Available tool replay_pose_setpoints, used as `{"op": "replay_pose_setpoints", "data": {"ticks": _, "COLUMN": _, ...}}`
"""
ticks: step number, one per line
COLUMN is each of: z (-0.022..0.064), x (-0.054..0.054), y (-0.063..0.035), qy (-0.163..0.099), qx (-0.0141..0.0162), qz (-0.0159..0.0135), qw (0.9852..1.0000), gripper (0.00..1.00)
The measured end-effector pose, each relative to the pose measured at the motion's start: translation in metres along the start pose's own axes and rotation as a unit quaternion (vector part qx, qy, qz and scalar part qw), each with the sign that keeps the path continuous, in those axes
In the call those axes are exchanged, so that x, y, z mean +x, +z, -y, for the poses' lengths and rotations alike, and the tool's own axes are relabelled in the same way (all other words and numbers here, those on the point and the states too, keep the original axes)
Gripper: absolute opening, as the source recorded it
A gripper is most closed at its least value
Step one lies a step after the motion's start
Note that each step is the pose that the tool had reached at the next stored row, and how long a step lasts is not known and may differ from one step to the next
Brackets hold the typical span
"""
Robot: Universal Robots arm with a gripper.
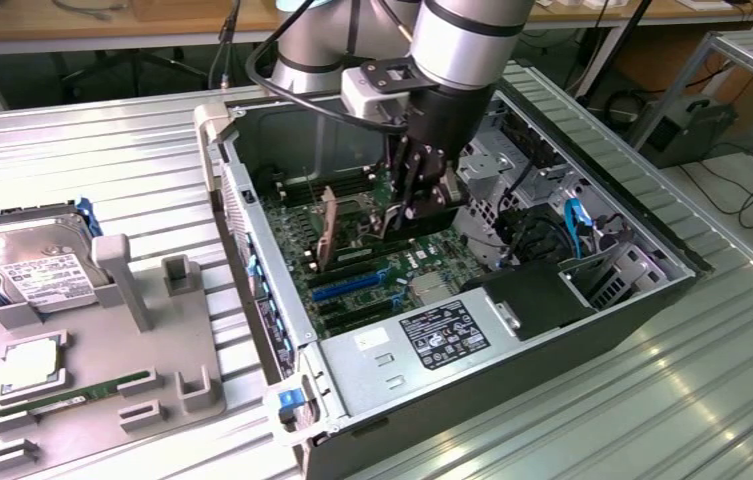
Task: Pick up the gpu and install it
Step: 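Insert the gpu into the slot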
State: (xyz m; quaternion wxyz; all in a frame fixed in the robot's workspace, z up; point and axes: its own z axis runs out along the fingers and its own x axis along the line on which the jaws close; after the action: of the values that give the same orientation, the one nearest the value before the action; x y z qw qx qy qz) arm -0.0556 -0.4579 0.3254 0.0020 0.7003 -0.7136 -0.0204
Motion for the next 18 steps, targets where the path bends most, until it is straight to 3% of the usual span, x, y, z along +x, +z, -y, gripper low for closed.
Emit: {"op": "replay_pose_setpoints", "data": {"ticks": 18, "z": -0.0018, "x": 0.0001, "y": 0.0043, "qy": 0.0, "qx": 0.0, "qz": 0.0, "qw": 1.0, "gripper": 0.26}}
